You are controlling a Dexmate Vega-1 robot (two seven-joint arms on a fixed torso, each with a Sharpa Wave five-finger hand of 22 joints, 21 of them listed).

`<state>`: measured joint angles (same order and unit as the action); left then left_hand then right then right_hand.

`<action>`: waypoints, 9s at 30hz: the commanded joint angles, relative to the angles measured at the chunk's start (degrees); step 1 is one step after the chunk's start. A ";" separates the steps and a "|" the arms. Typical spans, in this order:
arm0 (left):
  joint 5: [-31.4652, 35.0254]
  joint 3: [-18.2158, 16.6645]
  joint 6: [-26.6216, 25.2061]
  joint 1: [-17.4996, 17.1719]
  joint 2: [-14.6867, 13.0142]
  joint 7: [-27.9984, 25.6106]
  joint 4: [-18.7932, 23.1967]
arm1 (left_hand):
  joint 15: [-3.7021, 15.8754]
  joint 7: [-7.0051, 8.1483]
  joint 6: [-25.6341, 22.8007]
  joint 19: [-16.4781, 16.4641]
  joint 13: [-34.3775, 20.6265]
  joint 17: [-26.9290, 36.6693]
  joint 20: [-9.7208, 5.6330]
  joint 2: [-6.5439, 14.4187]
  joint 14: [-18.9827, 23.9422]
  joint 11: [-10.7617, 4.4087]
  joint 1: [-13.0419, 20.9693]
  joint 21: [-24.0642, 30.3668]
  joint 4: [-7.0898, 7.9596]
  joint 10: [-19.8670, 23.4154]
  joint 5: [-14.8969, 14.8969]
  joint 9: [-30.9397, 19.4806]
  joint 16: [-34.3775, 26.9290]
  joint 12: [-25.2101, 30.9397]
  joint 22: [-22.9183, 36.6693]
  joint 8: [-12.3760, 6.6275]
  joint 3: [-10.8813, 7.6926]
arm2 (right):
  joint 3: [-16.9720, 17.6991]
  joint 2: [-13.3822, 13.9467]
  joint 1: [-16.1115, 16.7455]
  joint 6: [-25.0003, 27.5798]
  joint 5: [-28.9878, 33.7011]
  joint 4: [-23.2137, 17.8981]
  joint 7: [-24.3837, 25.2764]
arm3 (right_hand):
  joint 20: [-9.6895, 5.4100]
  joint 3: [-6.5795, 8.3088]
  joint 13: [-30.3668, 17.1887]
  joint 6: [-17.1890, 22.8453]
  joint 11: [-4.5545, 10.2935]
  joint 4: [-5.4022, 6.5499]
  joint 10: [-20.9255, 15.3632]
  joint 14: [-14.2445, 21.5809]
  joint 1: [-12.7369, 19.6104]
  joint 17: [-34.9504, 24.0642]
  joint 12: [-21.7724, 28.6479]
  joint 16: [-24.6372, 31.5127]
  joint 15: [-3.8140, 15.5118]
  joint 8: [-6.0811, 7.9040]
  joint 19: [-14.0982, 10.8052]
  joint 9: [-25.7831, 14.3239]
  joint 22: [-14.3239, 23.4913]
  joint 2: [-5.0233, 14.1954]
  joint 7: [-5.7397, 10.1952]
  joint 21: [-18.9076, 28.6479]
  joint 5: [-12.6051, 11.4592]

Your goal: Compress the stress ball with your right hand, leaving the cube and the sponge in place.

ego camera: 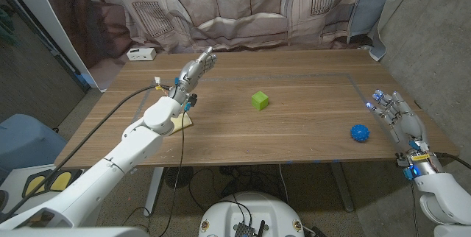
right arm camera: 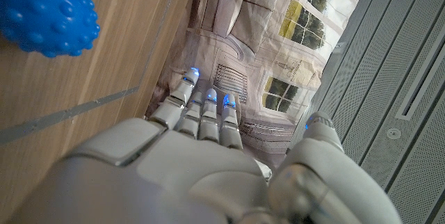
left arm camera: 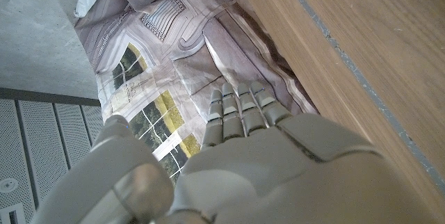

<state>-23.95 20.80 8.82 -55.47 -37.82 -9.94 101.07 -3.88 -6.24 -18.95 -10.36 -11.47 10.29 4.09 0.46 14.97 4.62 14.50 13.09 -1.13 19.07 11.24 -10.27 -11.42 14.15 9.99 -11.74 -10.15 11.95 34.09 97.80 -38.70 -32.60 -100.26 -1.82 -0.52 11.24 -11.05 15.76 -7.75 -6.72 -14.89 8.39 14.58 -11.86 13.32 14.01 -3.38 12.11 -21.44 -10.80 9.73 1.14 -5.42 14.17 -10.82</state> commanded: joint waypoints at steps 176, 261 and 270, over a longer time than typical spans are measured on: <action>-0.20 0.43 6.61 0.34 3.33 0.92 -6.40 | 0.43 0.28 -1.61 -0.86 -0.08 0.03 0.19 0.81 1.73 -0.78 0.94 -1.61 -1.88 1.72 -0.29 -0.21 0.47 -1.17 0.26 0.67 -0.04 | 10.94 -1.18 10.34 52.12 67.00 -34.35 0.35 | 0.74 7.59 -0.83 -0.72 3.15 -3.81 -0.68 5.58 27.31 0.44 -1.41 -1.49 2.72 -0.19 -7.39 -0.51 0.13 -2.91 3.15 -2.49 -0.45; -0.09 1.85 6.02 2.30 5.90 -0.27 -9.10 | 0.21 0.20 -3.01 -0.95 -0.13 0.05 0.56 1.70 2.33 -1.00 1.36 -1.69 -2.52 2.79 -0.41 -0.23 0.47 -1.27 0.30 0.51 -0.37 | -2.94 26.92 0.73 78.50 60.62 -29.62 -9.21 | 0.91 7.06 -0.75 -0.20 3.38 -2.54 -2.82 10.72 30.62 0.06 -0.90 0.19 3.15 0.17 -13.85 -0.73 -0.08 -3.64 2.60 -1.80 -0.18; -0.03 1.76 6.47 2.25 6.10 -0.57 -9.51 | 0.22 0.21 -3.04 -0.93 -0.13 0.06 0.60 1.79 2.34 -1.05 1.36 -1.69 -2.56 2.81 -0.43 -0.23 0.48 -1.31 0.31 0.53 -0.39 | -3.39 28.22 0.99 79.40 58.67 -29.52 -8.03 | 0.83 7.09 -0.75 0.19 3.43 -2.49 -3.21 11.33 31.01 0.01 -0.86 0.40 3.29 0.26 -14.88 -0.73 -0.07 -3.48 2.66 -1.63 -0.17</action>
<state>-23.99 22.51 14.87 -53.30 -32.05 -10.13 92.16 -3.47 -6.14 -21.50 -11.26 -11.48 10.28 4.41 1.67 16.78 3.38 15.70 11.54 -3.25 21.29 11.01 -10.26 -11.02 12.81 9.98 -11.24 -10.54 9.88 60.12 98.88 39.23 27.86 -130.02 -11.52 0.21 18.19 -11.58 15.15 -4.30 -9.39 -17.52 19.15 44.82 -11.59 11.91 14.01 0.00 12.11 -35.65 -11.32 9.61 -2.25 -2.76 12.19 -11.03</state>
